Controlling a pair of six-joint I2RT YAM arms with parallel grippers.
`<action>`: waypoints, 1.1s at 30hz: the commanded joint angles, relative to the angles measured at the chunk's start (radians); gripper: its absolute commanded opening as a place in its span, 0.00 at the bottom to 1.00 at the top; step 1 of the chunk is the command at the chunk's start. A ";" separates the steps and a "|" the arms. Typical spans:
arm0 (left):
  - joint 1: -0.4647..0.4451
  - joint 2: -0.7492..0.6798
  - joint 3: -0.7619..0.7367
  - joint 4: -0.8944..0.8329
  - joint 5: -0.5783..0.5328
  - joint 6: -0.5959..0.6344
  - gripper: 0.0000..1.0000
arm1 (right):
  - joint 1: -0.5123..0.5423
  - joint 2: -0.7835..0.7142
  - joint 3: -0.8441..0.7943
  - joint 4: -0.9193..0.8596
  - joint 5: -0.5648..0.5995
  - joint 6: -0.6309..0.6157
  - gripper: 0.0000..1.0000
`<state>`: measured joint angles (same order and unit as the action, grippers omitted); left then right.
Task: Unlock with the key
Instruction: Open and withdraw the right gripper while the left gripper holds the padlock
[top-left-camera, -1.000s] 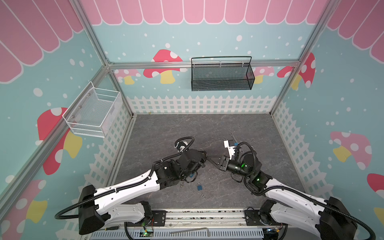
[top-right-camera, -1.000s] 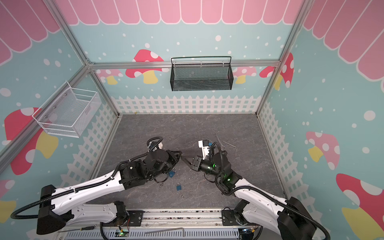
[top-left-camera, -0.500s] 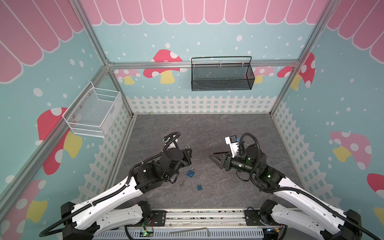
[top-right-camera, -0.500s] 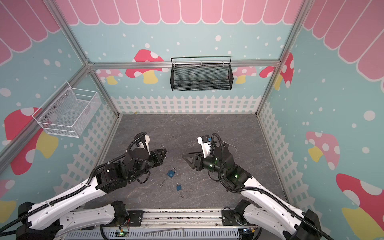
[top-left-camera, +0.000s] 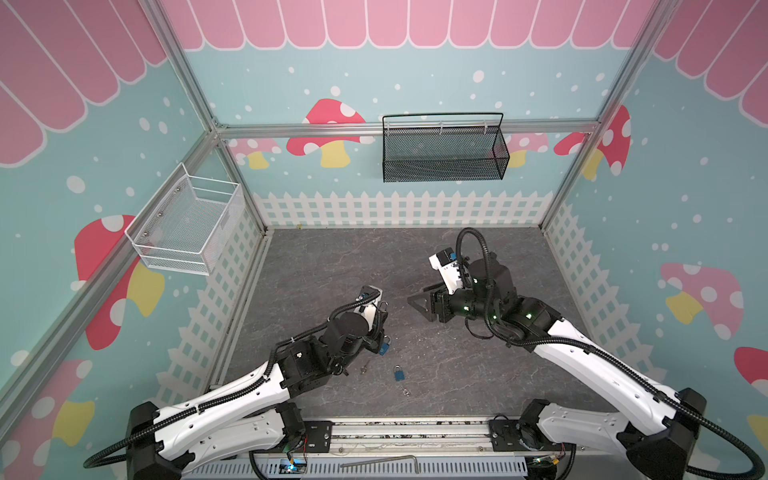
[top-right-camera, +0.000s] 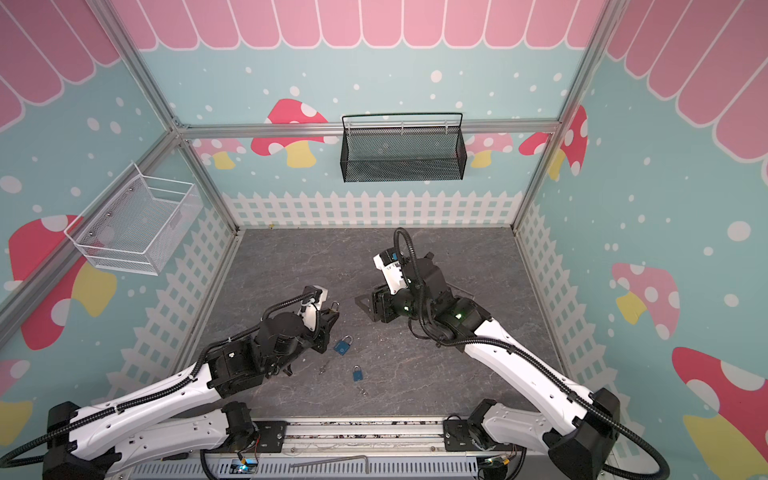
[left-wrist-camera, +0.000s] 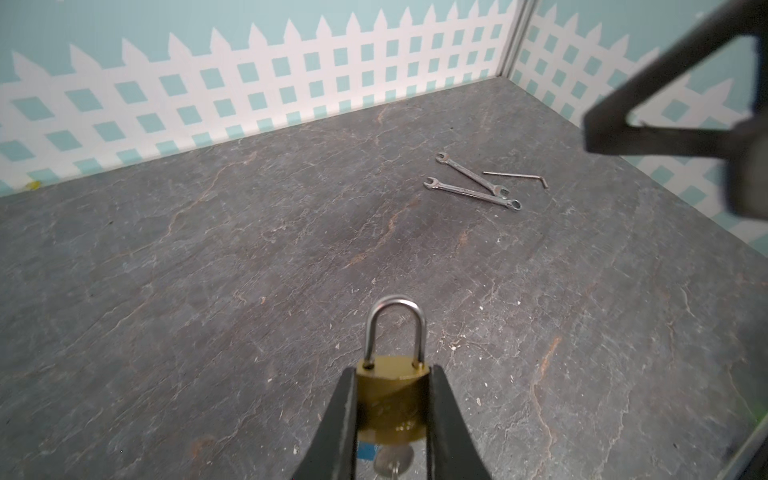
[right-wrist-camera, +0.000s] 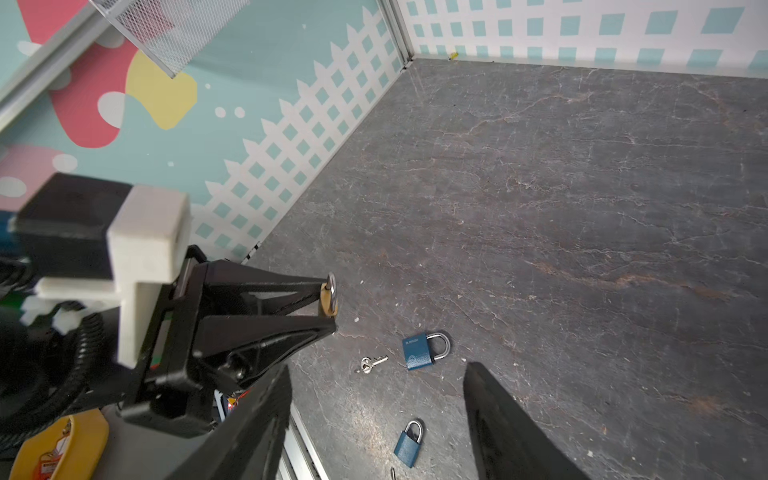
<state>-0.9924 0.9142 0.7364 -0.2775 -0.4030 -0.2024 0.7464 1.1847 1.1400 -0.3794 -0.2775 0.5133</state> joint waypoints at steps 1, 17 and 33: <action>-0.015 -0.027 -0.016 0.130 0.050 0.127 0.00 | 0.010 0.051 0.077 -0.077 -0.007 -0.072 0.70; -0.025 0.049 0.038 0.131 0.036 0.127 0.00 | 0.050 0.196 0.237 -0.179 0.064 -0.172 0.73; -0.026 0.034 0.039 0.139 0.035 0.126 0.00 | 0.056 0.251 0.298 -0.277 0.170 -0.222 0.74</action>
<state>-1.0161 0.9630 0.7433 -0.1661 -0.3664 -0.1001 0.7940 1.4200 1.4021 -0.6064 -0.1436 0.3321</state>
